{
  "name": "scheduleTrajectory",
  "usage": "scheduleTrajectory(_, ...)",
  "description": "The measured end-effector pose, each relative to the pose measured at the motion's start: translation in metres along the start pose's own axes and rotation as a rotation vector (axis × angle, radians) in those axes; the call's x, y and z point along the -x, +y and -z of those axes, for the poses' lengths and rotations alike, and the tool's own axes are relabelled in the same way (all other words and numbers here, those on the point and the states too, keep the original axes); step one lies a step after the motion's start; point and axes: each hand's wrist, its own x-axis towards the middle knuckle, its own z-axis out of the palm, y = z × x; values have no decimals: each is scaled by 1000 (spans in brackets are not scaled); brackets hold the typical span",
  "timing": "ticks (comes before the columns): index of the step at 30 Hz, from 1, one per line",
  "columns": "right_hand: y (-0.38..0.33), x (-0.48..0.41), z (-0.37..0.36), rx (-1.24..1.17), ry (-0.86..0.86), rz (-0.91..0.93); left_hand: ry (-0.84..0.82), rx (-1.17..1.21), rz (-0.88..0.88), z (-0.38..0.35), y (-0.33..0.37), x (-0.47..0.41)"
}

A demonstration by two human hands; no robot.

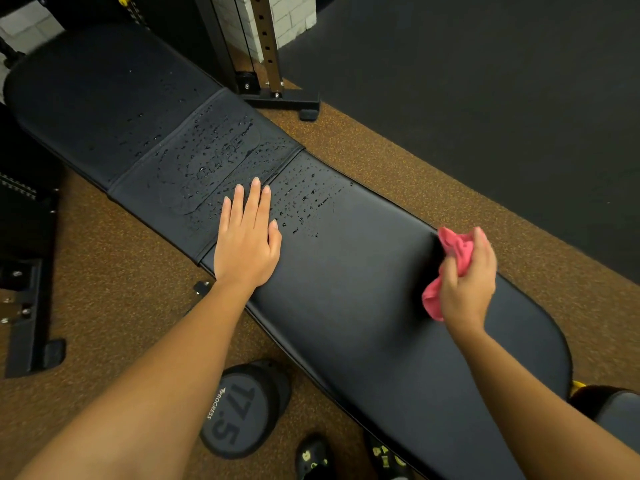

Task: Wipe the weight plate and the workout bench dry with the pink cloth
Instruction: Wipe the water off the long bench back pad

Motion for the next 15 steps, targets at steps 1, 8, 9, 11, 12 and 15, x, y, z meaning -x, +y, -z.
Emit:
scheduleTrajectory(1,2,-2,1,-3,1,-41,-1,1,-1,0,1,0)
scheduleTrajectory(8,-12,9,-38,23,-105,13,-3,-8,3,0,0,0)
scheduleTrajectory(9,-19,12,-45,15,-135,19,-4,-8,2,0,1,0)
scheduleTrajectory(11,-34,24,-56,-2,-235,48,-4,-5,0,0,1,1)
scheduleTrajectory(12,-41,32,-62,-1,-294,91,-3,-1,0,0,1,1)
scheduleTrajectory(15,-50,53,-67,15,-442,289,-9,5,-2,0,0,1)
